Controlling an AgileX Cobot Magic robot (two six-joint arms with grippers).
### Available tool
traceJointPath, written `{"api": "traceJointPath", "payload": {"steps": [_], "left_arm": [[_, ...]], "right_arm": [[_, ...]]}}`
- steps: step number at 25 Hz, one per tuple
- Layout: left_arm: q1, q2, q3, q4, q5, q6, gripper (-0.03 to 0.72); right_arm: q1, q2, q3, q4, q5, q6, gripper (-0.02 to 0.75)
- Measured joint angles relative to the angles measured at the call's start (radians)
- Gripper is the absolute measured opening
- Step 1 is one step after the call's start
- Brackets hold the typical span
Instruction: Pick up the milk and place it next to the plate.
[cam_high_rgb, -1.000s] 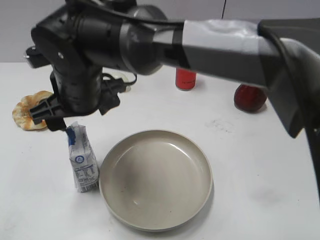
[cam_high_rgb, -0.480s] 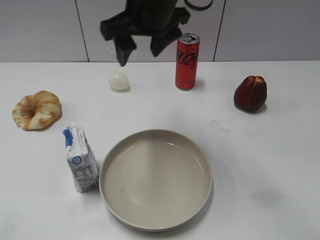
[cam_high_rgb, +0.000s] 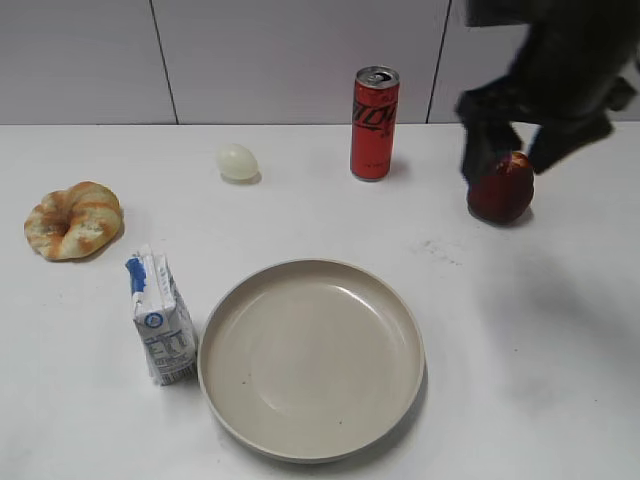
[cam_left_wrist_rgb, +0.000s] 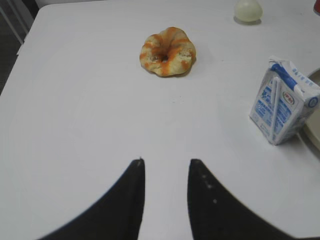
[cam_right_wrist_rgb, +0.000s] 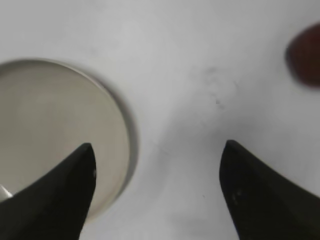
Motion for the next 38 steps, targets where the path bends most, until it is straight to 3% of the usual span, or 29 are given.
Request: {"api": "traceJointPath", "payload": {"steps": [3, 6, 20, 29, 38], "left_arm": [[0.000, 0.000, 0.000, 0.000, 0.000, 0.000, 0.229], [0.000, 0.000, 0.000, 0.000, 0.000, 0.000, 0.229], [0.000, 0.000, 0.000, 0.000, 0.000, 0.000, 0.229], [0.000, 0.000, 0.000, 0.000, 0.000, 0.000, 0.229], [0.000, 0.000, 0.000, 0.000, 0.000, 0.000, 0.229]], "right_arm": [[-0.114, -0.144, 0.188, -0.006, -0.038, -0.033, 0.579], [-0.168, -0.299, 0.347, -0.035, -0.063, -0.068, 0.578], [-0.175, -1.078, 0.880, -0.076, -0.213, -0.082, 0.577], [-0.175, -1.475, 0.921, -0.088, -0.218, -0.083, 0.576], [-0.175, -1.595, 0.928, -0.089, -0.130, -0.082, 0.574]]}}
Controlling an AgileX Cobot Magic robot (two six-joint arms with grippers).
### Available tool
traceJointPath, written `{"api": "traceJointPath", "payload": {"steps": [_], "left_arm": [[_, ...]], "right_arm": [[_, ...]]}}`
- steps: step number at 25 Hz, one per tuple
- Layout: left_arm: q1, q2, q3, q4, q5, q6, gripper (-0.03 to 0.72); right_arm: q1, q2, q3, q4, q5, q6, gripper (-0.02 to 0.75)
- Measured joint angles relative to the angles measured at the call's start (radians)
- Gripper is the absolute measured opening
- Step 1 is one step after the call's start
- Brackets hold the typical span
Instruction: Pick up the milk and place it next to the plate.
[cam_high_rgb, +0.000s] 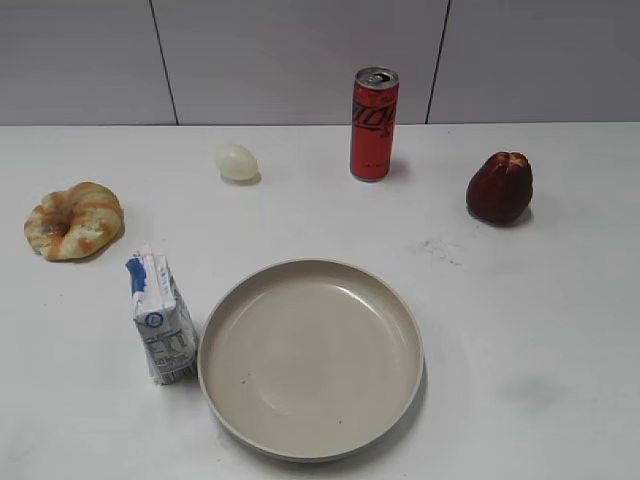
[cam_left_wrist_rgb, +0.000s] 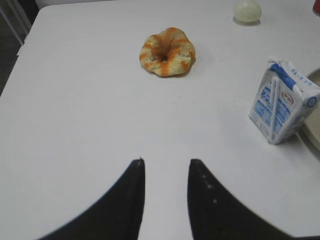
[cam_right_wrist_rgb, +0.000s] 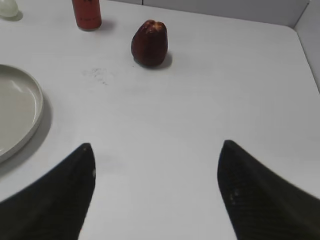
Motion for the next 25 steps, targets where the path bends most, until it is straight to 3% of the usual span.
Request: {"api": "traceJointPath", "payload": {"steps": [25], "left_arm": [[0.000, 0.000, 0.000, 0.000, 0.000, 0.000, 0.229]], "right_arm": [[0.000, -0.107, 0.016, 0.045, 0.037, 0.002, 0.573]]}}
